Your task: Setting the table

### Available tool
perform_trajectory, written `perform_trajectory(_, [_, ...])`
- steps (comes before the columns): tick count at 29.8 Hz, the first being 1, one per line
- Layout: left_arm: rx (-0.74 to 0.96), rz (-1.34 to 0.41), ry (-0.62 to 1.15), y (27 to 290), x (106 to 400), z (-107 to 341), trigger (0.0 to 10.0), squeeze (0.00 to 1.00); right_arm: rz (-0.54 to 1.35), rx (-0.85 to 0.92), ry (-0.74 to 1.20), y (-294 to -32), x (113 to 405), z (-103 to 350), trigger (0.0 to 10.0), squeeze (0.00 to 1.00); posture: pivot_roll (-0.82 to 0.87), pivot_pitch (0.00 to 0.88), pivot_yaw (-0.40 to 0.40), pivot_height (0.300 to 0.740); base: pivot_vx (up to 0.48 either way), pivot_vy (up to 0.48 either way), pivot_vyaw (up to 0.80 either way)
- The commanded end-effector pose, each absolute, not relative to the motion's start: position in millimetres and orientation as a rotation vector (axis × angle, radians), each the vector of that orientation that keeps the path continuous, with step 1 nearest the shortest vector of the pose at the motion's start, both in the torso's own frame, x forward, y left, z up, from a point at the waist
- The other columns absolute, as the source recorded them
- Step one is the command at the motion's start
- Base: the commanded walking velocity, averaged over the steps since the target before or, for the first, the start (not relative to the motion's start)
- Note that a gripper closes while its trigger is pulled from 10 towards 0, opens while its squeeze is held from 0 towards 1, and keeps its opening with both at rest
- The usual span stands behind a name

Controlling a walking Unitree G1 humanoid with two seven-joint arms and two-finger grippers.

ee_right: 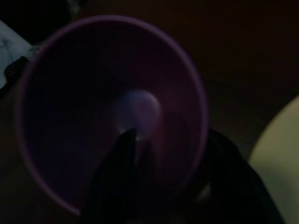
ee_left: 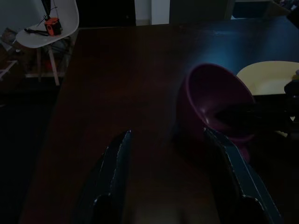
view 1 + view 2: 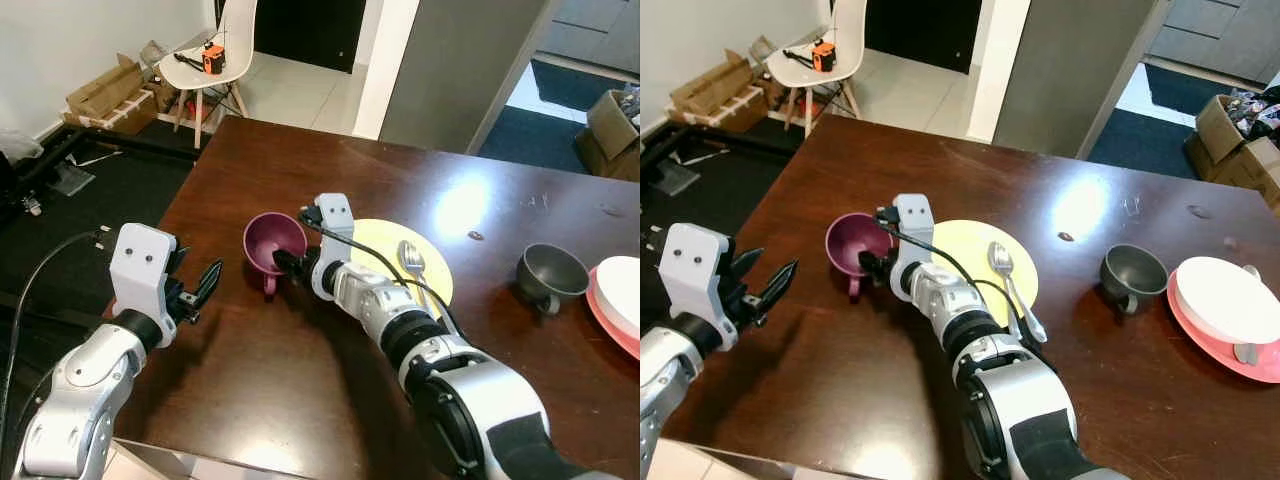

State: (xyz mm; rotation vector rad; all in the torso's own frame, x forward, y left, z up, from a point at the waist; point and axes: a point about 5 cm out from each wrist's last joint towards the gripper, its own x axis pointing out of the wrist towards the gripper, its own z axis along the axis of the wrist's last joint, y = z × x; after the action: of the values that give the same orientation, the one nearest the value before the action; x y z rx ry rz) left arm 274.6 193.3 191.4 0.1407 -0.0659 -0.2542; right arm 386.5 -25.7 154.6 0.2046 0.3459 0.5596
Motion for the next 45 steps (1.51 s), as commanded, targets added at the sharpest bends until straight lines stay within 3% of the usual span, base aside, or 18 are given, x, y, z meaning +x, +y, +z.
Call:
perform_trajectory(1, [0.136,-0.258,-0.059,192,274,191,10.0,0.0,0.536,0.226,0.384,-29,384,145,0.0,0.0,0.14,0.112,-0.023,0.74,0.0,0.0,0.0])
perform_trajectory(17, [0.126,-0.222,-0.044,195,283,185,10.0,0.0,0.499,0.403,0.214,-40,398,179,0.0,0.0,0.12,0.102,-0.014,0.74,0.0,0.0,0.0])
perform_trajectory(25, [0.095,-0.159,-0.021,207,297,177,10.0,0.0,0.512,0.461,0.04,-48,404,213,0.0,0.0,0.1,0.098,-0.005,0.74,0.0,0.0,0.0])
perform_trajectory(26, [0.104,-0.123,-0.024,210,302,177,10.0,0.0,0.529,0.452,-0.019,-48,403,221,8.0,0.0,0.1,0.097,-0.006,0.74,0.0,0.0,0.0])
perform_trajectory(27, [0.104,-0.123,-0.024,210,302,177,10.0,0.0,0.529,0.452,-0.019,-48,403,221,8.0,0.0,0.1,0.097,-0.006,0.74,0.0,0.0,0.0])
perform_trajectory(28, [0.106,-0.103,-0.033,212,305,180,10.0,0.0,0.533,0.439,-0.07,-49,401,227,10.0,0.0,0.09,0.094,-0.003,0.74,0.0,0.0,0.0])
perform_trajectory(33, [0.113,-0.123,-0.087,207,307,193,10.0,0.0,0.494,0.347,-0.225,-57,391,238,10.0,0.0,0.09,0.087,0.001,0.74,0.0,0.0,0.0])
perform_trajectory(41, [0.119,-0.123,-0.116,198,307,192,10.0,0.0,0.394,0.166,-0.303,-65,377,230,10.0,0.0,0.08,0.075,-0.002,0.74,0.0,0.0,0.0])
perform_trajectory(45, [0.117,-0.118,-0.155,200,305,203,10.0,0.0,0.373,0.158,-0.329,-70,369,231,10.0,0.0,0.1,0.068,0.014,0.74,0.0,0.0,0.0])
